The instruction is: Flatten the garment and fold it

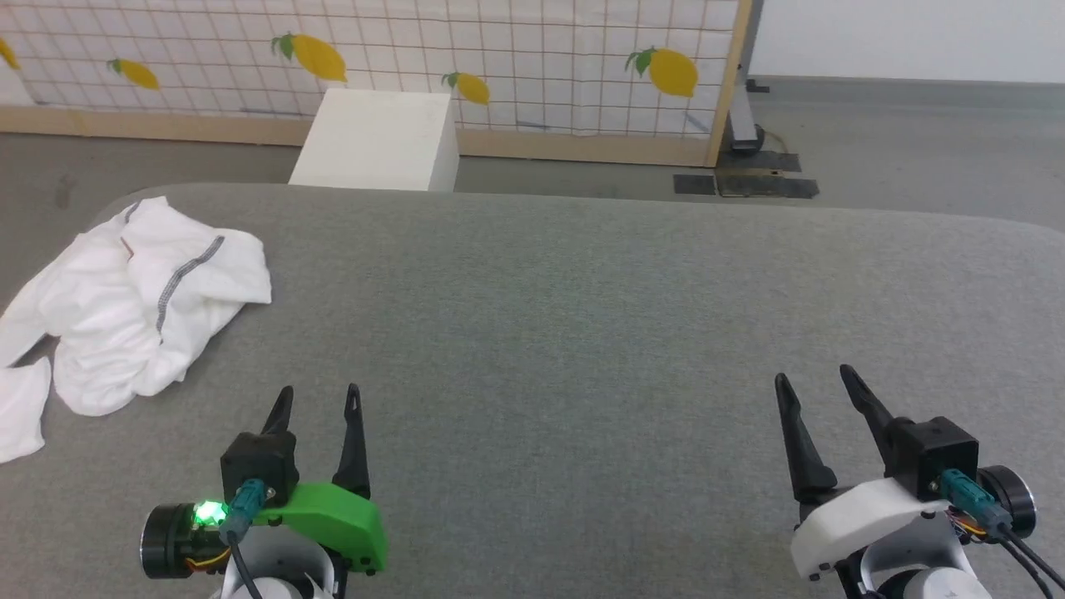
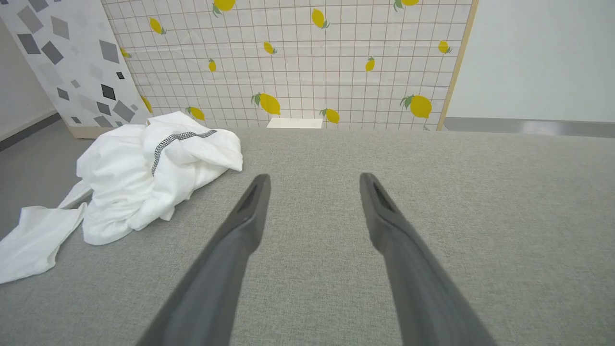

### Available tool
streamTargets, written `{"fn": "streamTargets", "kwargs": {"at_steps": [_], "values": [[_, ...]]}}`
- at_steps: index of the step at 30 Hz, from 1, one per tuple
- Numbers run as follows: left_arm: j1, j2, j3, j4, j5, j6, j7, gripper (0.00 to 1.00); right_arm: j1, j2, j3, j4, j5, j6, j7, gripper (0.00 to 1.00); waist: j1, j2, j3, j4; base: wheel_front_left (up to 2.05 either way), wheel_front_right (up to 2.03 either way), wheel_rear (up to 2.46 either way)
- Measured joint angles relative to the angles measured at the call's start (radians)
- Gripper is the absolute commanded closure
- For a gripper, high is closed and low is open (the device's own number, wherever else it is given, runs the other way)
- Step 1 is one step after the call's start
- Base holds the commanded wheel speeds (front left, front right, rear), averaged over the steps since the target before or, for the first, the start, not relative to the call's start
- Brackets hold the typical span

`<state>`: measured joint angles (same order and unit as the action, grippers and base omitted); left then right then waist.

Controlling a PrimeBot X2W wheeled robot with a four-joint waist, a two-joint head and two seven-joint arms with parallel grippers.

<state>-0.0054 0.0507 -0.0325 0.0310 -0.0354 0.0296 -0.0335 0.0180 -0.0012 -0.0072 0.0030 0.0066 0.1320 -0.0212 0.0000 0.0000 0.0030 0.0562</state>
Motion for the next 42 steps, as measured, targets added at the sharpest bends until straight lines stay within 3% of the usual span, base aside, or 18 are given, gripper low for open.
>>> {"fn": "streamTargets", "kwargs": {"at_steps": [42], "values": [[0.000,0.033,-0.021,0.021,-0.073,0.087,-0.086,0.00,0.000,0.000,0.035,0.022,0.000,0.000,-0.077,0.00,0.0000,0.0000,0.011,0.275,0.00,0.00,0.00]]}}
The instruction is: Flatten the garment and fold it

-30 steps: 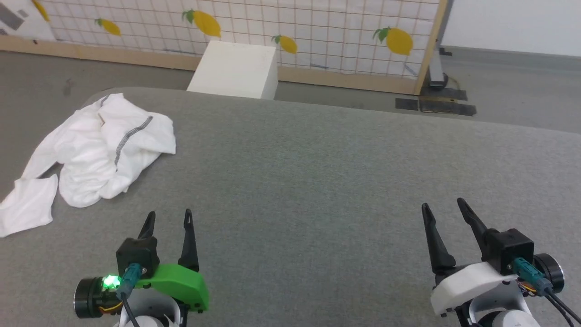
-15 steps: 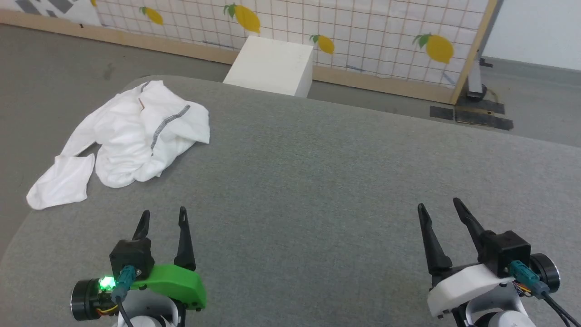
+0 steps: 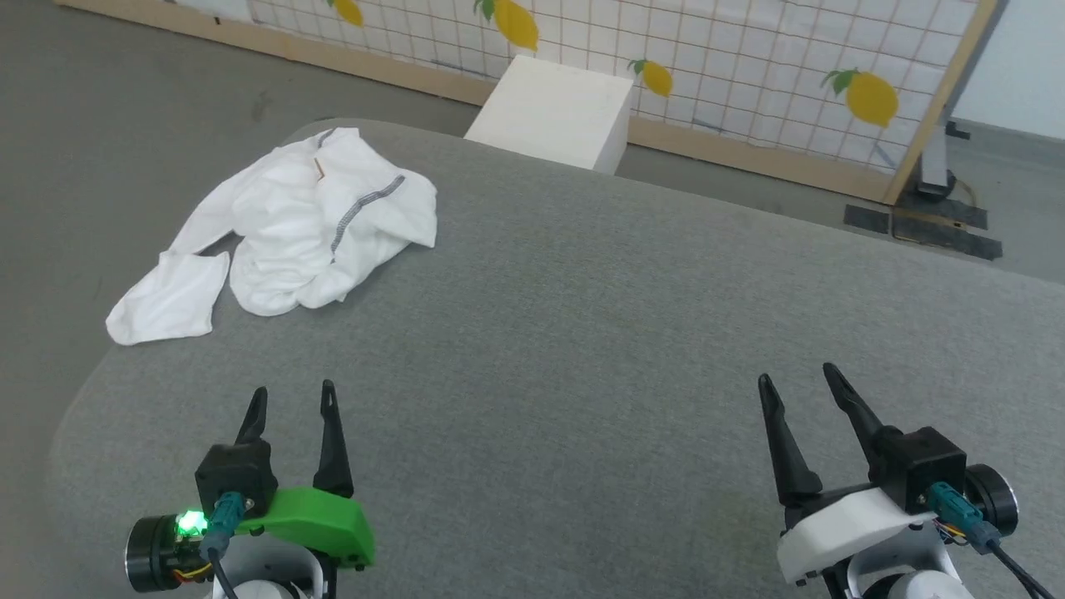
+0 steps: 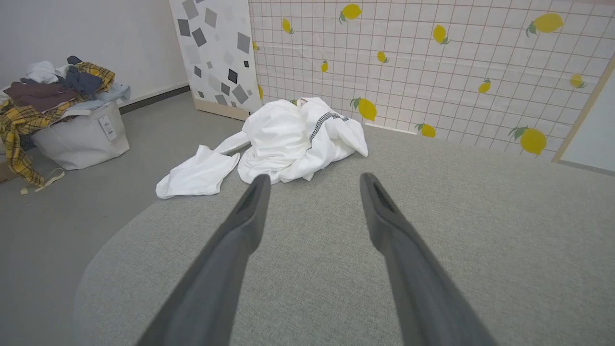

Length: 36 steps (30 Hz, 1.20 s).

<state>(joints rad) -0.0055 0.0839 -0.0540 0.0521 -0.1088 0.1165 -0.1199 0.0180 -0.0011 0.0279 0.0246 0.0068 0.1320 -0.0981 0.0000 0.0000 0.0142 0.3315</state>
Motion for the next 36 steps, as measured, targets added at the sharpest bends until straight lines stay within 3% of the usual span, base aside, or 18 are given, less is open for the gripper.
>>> {"fn": "streamTargets", "kwargs": {"at_steps": [36], "values": [[-0.004,0.009,-0.049,0.044,-0.085,0.064,-0.077,0.00,0.000,0.001,0.023,0.007,0.003,0.000,-0.061,0.00,0.0000,0.0000,0.022,0.209,-0.01,-0.01,-0.01]]}}
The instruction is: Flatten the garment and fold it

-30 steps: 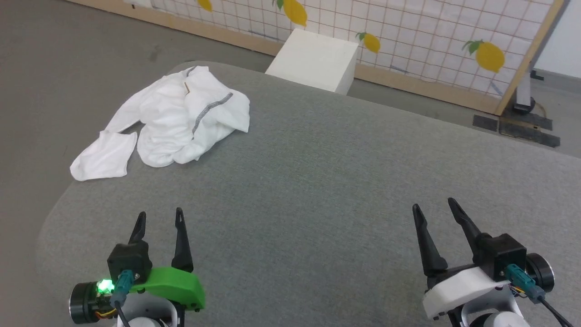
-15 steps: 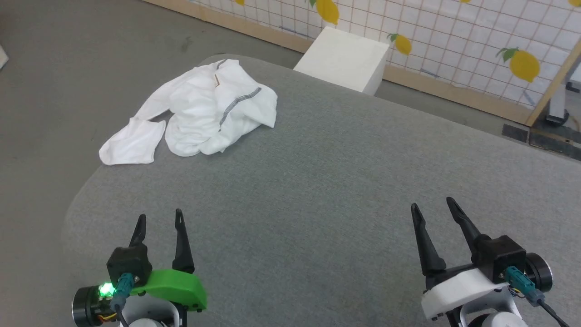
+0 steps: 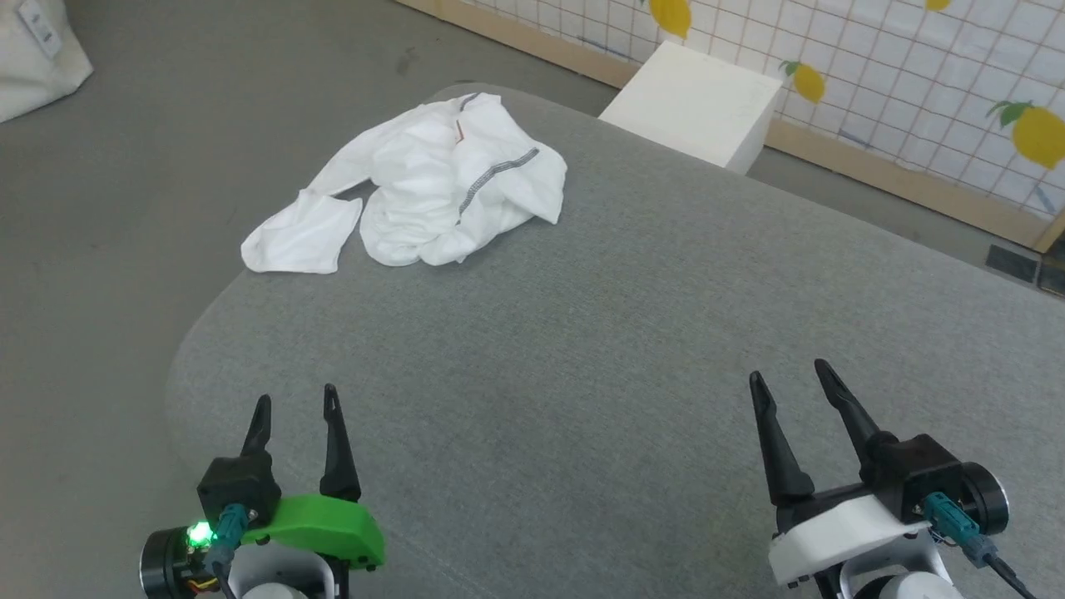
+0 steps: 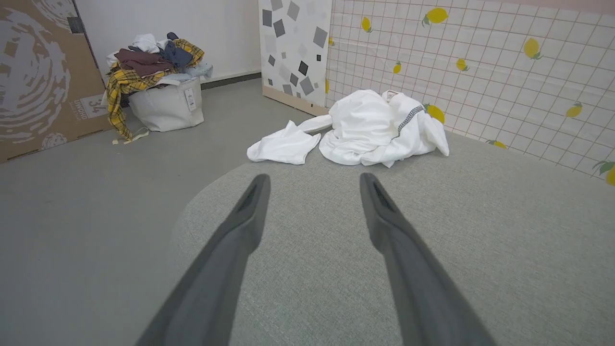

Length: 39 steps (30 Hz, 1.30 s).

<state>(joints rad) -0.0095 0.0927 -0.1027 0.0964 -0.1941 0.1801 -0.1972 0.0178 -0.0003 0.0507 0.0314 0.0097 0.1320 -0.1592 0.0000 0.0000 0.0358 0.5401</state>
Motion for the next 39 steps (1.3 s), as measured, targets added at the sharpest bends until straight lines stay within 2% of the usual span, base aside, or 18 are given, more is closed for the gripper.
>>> {"fn": "streamTargets", "kwargs": {"at_steps": [3,11,21,25,30,33,39], "values": [[-0.020,0.002,-0.002,0.008,-0.031,-0.005,-0.006,0.00,0.000,0.000,0.001,-0.001,0.000,0.000,-0.001,0.00,0.0000,0.0000,0.009,0.010,0.00,0.00,0.00],[-0.234,0.039,-0.009,0.095,-0.105,-0.086,0.032,0.00,-0.047,-0.016,0.026,-0.035,-0.021,0.000,0.011,0.00,0.0000,0.0000,0.084,0.009,0.00,0.00,0.00],[-0.624,0.138,0.074,0.242,-0.276,-0.160,0.206,0.00,-0.170,-0.089,0.072,-0.092,-0.017,0.000,0.025,0.00,0.0001,0.0000,0.274,-0.055,0.00,0.00,0.00],[-0.710,0.201,0.113,0.301,-0.329,-0.161,0.303,0.00,-0.214,-0.092,0.083,-0.092,-0.003,0.000,0.005,0.00,0.0002,0.0000,0.362,-0.105,0.00,0.00,0.00],[-0.761,0.281,0.192,0.335,-0.412,-0.123,0.447,0.00,-0.267,-0.089,0.092,-0.081,0.015,0.000,-0.026,0.00,0.0003,0.0000,0.460,-0.193,0.00,0.00,0.00],[-0.759,0.318,0.237,0.334,-0.442,-0.077,0.532,0.00,-0.277,-0.084,0.087,-0.071,0.022,0.000,-0.042,0.00,0.0003,0.0000,0.504,-0.255,0.00,0.00,0.00],[-0.708,0.357,0.308,0.296,-0.496,0.031,0.699,0.00,-0.290,-0.072,0.077,-0.052,0.031,0.000,-0.071,0.00,0.0003,0.0001,0.582,-0.370,0.00,0.00,0.00]]}}
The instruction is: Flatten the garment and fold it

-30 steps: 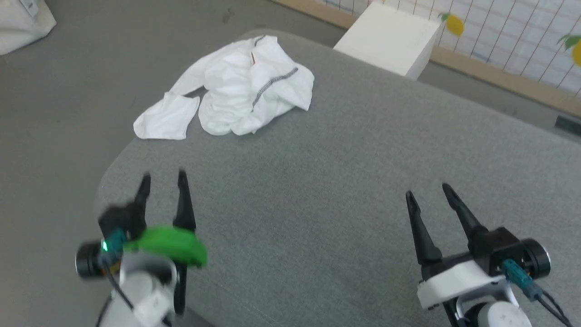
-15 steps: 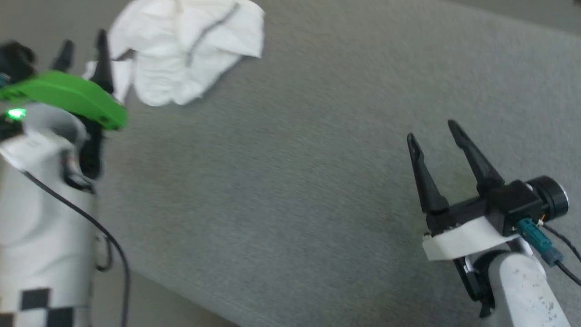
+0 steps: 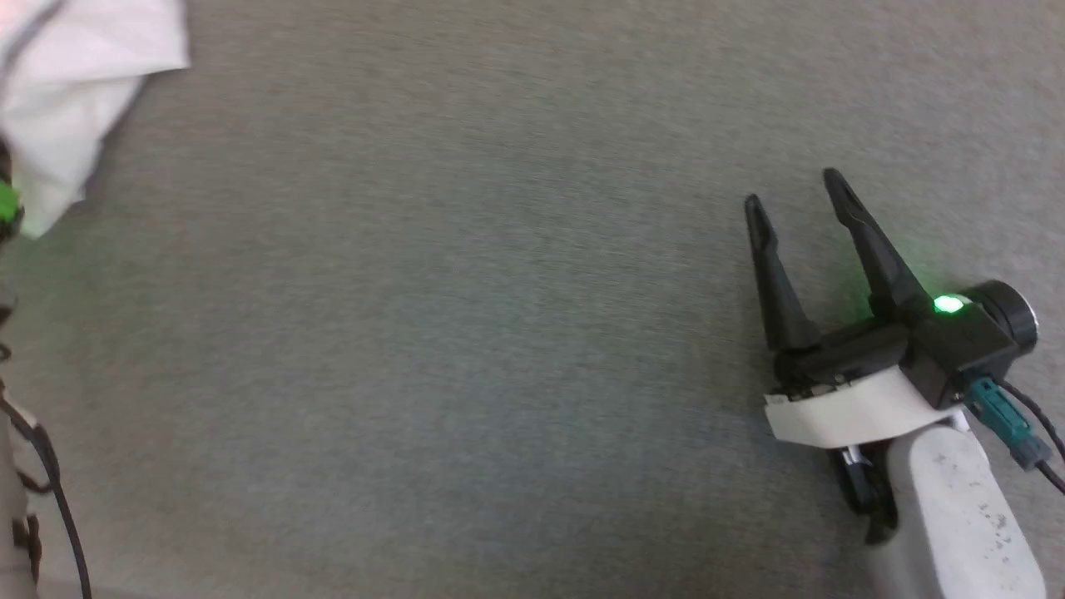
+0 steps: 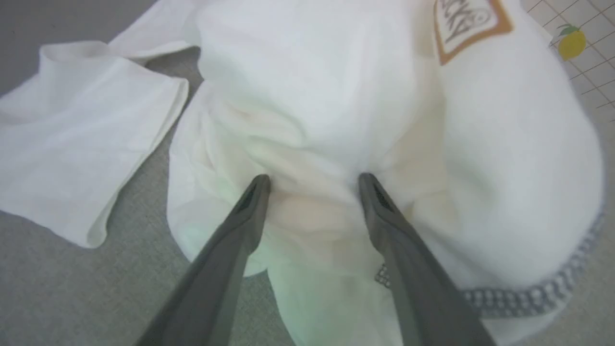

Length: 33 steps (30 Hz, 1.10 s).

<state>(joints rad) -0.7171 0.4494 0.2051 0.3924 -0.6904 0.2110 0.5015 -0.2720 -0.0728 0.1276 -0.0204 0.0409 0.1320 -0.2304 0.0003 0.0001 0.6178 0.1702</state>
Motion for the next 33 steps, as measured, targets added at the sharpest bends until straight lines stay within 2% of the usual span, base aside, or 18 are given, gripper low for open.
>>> {"fn": "streamTargets", "kwargs": {"at_steps": [4,5,6,7,8,15,19,23,29,33], "values": [[0.074,0.014,0.020,-0.087,-0.012,0.078,0.079,0.00,-0.020,0.019,0.007,0.000,0.007,0.001,-0.014,0.00,-0.0002,0.0000,0.035,-0.056,0.00,0.00,0.00],[0.087,0.026,0.026,-0.113,-0.012,0.091,0.094,0.07,-0.023,0.021,0.009,0.001,0.009,0.001,-0.018,0.00,-0.0002,0.0000,0.041,-0.069,0.00,0.00,0.00],[0.103,0.034,0.033,-0.137,-0.009,0.099,0.095,0.52,-0.028,0.024,0.012,0.002,0.012,0.001,-0.019,0.00,-0.0002,0.0000,0.046,-0.080,0.00,0.00,0.00],[0.116,0.039,0.039,-0.159,0.000,0.104,0.081,0.86,-0.031,0.025,0.015,0.004,0.013,0.001,-0.022,0.00,-0.0002,0.0000,0.049,-0.090,0.00,0.00,0.00],[0.129,0.043,0.039,-0.172,0.013,0.107,0.063,1.00,-0.034,0.025,0.018,0.007,0.014,0.001,-0.024,0.00,-0.0001,0.0000,0.049,-0.097,0.00,0.00,0.00],[0.162,0.072,0.006,-0.215,0.178,0.096,-0.211,1.00,-0.019,0.022,0.011,0.072,0.024,0.000,-0.026,0.00,-0.0001,0.0000,-0.011,-0.118,0.00,0.00,0.00],[0.137,0.110,-0.037,-0.205,0.262,0.061,-0.377,1.00,0.033,0.022,-0.002,0.110,0.033,0.000,-0.026,0.00,-0.0002,0.0000,-0.077,-0.123,0.00,0.00,0.00],[0.065,0.133,-0.109,-0.197,0.335,0.017,-0.484,1.00,0.096,0.022,-0.020,0.138,0.041,0.000,-0.026,0.00,-0.0002,0.0000,-0.165,-0.121,0.00,0.00,0.00],[-0.068,0.131,-0.224,-0.186,0.358,-0.083,-0.535,1.00,0.170,0.022,-0.043,0.151,0.075,0.000,-0.026,0.00,-0.0003,0.0000,-0.316,-0.109,0.00,0.00,0.00],[-0.159,0.075,-0.312,-0.212,0.355,-0.137,-0.521,1.00,0.208,0.022,-0.059,0.150,0.084,0.000,-0.026,0.00,-0.0003,0.0000,-0.414,-0.109,0.00,0.00,0.00]]}}
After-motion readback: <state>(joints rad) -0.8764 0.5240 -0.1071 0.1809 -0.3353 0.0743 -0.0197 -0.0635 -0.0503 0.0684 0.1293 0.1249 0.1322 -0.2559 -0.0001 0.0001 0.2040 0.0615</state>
